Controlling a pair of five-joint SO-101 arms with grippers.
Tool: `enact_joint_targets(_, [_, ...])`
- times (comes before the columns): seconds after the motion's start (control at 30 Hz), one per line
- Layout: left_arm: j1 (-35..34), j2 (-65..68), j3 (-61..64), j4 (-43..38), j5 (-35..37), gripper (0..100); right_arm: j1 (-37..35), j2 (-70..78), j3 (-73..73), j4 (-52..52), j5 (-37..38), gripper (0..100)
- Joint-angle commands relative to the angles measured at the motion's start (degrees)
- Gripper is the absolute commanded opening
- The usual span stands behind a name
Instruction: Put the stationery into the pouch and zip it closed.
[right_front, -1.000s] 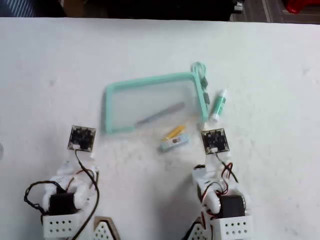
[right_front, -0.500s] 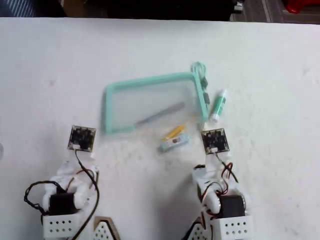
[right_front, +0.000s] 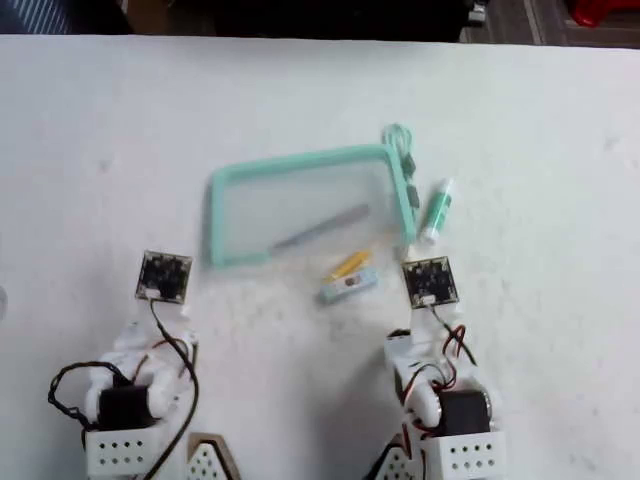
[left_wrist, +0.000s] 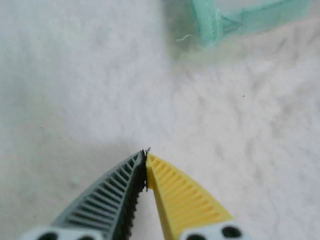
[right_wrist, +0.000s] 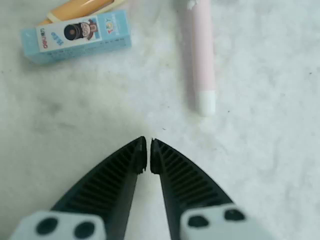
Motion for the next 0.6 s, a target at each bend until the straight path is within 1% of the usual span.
enact_joint_targets(0.0, [-0.4,-0.22,0.0,0.53,0.62,2,0.22,-0.13,0.53,0.31,-0.44,2.0])
enact_joint_targets(0.43, [-0.4,-0.22,0.0,0.35,0.26,2,0.22,-0.22,0.53,-0.04,-0.44,2.2])
enact_joint_targets(0.5, [-0.66,-0.22,0.0,-2.29,0.26,2,0.22,-0.22,0.53,-0.4,-0.53,2.2])
enact_joint_targets(0.57, [-0.75,-0.22,-0.09,-8.62,0.18,2,0.57,-0.22,0.53,-2.59,-0.62,2.2])
